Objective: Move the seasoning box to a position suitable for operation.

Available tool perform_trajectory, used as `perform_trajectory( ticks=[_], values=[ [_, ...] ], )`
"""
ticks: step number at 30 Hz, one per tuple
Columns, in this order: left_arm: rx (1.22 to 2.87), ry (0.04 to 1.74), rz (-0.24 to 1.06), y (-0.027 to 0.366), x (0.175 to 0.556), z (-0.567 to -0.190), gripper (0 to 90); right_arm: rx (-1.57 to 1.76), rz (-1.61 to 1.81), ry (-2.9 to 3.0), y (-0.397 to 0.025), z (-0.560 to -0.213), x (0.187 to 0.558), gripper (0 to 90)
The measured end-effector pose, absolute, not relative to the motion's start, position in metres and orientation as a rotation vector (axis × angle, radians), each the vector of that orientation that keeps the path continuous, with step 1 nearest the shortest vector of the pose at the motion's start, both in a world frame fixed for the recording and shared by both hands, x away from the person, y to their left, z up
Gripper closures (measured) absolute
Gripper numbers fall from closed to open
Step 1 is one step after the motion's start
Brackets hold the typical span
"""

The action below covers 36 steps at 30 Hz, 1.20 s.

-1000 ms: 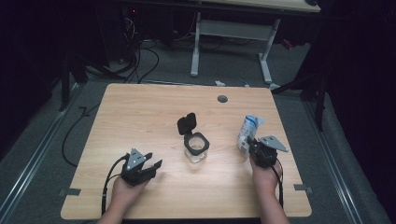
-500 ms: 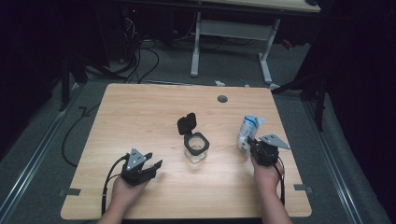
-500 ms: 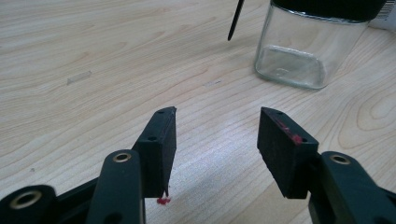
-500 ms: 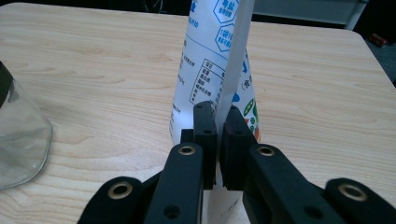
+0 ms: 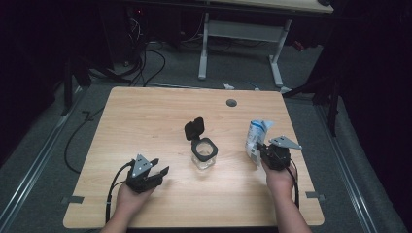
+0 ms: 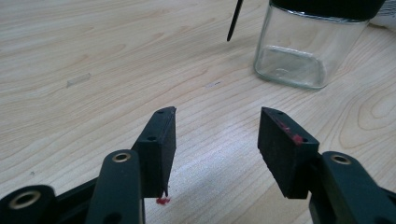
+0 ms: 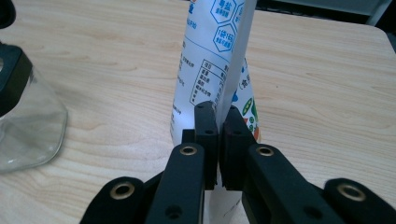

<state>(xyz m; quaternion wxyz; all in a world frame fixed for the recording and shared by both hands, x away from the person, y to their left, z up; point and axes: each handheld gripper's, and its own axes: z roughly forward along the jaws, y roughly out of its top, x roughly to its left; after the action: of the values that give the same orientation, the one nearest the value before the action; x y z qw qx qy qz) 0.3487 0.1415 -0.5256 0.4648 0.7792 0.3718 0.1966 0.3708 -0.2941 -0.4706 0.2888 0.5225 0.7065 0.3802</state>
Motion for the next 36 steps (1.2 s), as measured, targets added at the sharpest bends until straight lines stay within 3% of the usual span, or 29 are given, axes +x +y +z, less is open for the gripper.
perform_trajectory(
  ticks=[36],
  values=[
    [1.903, 0.831, 0.484, 0.136, 0.343, -0.524, 45.6, 1.294, 0.825, 2.312, -0.279, -0.434, 0.351, 88.3]
  ],
)
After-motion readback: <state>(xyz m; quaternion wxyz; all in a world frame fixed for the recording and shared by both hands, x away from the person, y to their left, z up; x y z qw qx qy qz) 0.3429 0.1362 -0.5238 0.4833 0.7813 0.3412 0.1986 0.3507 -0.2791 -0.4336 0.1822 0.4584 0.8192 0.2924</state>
